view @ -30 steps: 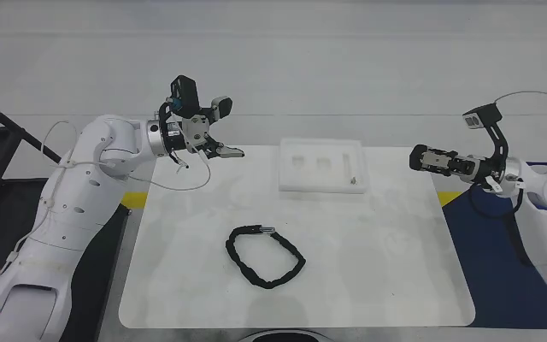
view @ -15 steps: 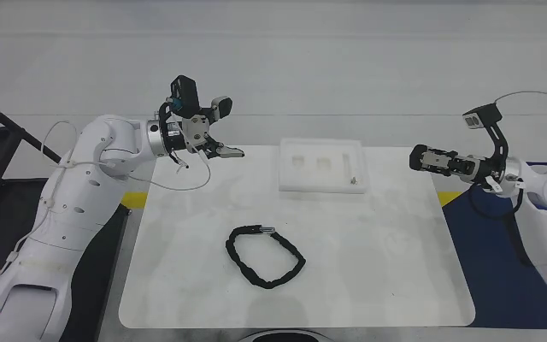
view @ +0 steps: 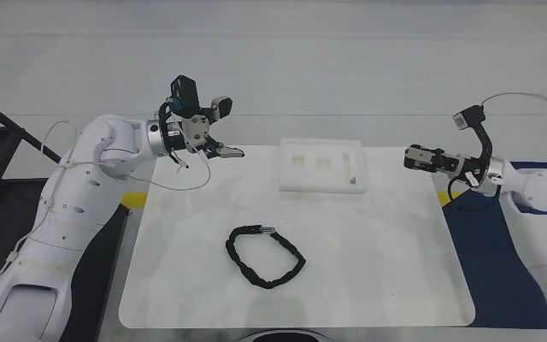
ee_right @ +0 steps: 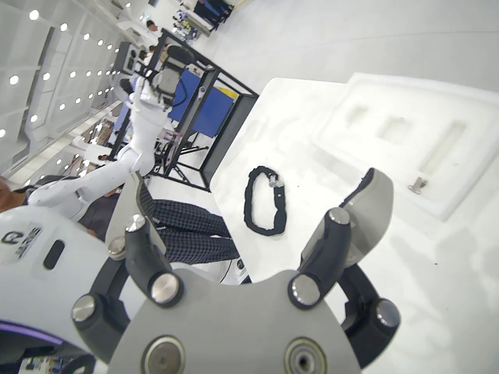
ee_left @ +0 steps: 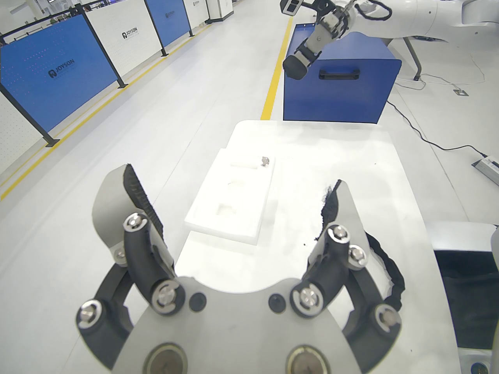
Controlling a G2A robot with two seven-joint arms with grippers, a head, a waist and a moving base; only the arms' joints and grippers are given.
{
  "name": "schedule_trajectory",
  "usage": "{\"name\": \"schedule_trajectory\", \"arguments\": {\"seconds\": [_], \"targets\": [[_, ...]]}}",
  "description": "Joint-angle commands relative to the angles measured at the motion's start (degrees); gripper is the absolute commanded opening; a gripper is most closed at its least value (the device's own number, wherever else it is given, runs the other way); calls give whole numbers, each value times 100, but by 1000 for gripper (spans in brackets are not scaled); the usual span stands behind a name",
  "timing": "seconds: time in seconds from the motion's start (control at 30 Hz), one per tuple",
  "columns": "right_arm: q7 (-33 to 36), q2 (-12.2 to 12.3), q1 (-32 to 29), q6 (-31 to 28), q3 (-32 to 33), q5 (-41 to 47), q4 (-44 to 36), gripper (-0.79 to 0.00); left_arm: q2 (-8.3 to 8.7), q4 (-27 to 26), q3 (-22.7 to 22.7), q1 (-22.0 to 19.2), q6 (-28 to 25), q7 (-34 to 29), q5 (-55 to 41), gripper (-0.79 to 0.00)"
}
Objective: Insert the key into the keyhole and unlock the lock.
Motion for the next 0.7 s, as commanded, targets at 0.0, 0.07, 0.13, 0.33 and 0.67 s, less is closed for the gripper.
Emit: {"name": "schedule_trajectory", "arguments": {"seconds": [0.0,0.07,0.13,0.33,0.67], "targets": [[-366,-37,45,92,-155,-369,17,0,0,0,0,0,0,3,1,0],[-759,-88,123,204,-353,-789,61,0,0,0,0,0,0,3,1,0],[-1100,-150,227,363,-585,-1189,138,0,0,0,0,0,0,3,1,0],[-1601,-366,632,749,-1298,-1925,493,0,0,0,0,0,0,3,1,0],[-2316,-818,1373,1532,-2508,-3449,1227,0,0,0,0,0,0,3,1,0]]}}
